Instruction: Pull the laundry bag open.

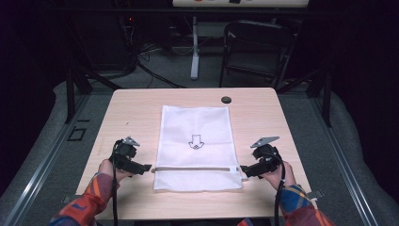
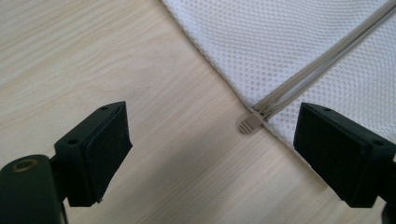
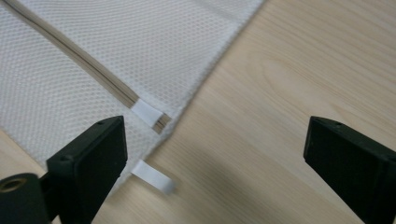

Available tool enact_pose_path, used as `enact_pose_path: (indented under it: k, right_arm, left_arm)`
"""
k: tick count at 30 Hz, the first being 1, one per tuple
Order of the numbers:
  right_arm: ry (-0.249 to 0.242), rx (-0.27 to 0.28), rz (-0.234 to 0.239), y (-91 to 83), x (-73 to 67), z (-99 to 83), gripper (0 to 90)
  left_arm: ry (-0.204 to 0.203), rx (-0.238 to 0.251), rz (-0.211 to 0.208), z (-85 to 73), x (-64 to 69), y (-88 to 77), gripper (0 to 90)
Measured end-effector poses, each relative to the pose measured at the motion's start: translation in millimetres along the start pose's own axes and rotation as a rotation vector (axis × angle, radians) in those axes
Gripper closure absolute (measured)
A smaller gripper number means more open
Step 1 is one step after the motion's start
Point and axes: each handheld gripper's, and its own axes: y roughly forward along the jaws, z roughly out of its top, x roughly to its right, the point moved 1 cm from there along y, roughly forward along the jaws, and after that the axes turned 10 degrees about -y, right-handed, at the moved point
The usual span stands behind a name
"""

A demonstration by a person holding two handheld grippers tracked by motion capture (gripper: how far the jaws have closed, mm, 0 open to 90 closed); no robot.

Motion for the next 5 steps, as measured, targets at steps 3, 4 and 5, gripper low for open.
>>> enact_pose_path:
  k: [3, 4, 5]
  right_arm:
    - [0.021, -0.002, -0.02, -2.8, 6.0, -8.1, 0.9]
    - [0.015, -0.015, -0.022, -3.2, 8.1, -10.7, 0.0]
    - [0.022, -0.024, -0.033, -2.8, 9.6, -14.2, 0.0]
  left_arm:
    - [-0.017, -0.005, 0.016, -0.4, -5.6, 2.1, 7.5]
    - [-0.03, -0.003, 0.022, -0.8, -8.2, 3.2, 6.6]
    - [-0.034, 0.0, 0.025, -0.8, -10.0, 3.9, 5.8]
